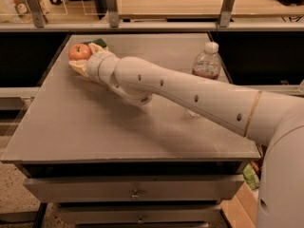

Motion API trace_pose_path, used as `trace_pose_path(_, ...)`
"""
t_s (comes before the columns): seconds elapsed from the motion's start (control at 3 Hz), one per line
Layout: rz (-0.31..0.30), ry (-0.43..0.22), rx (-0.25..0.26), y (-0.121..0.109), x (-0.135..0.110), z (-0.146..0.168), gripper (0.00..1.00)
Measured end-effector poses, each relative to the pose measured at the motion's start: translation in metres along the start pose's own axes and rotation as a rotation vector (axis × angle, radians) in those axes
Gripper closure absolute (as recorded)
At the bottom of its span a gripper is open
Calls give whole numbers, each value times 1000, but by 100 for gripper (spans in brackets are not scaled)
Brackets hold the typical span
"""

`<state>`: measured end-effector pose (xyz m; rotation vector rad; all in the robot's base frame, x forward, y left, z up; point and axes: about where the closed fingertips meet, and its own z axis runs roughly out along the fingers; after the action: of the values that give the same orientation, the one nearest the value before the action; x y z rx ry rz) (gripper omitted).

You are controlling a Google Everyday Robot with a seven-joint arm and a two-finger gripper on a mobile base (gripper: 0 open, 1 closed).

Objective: Move apple near sponge

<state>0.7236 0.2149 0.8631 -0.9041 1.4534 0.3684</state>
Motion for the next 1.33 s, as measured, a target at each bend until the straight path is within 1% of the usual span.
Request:
trace_pose_path(0.33, 6, 5, 10, 0, -1, 0, 0)
trace_pose_path(0.67, 8, 13, 15, -1, -1, -2, 0)
trace_pose_path(1.0, 7, 32, -6, 2, -6, -8, 0)
trace_pose_path(1.33, 16, 67, -33, 5, -10, -21, 0)
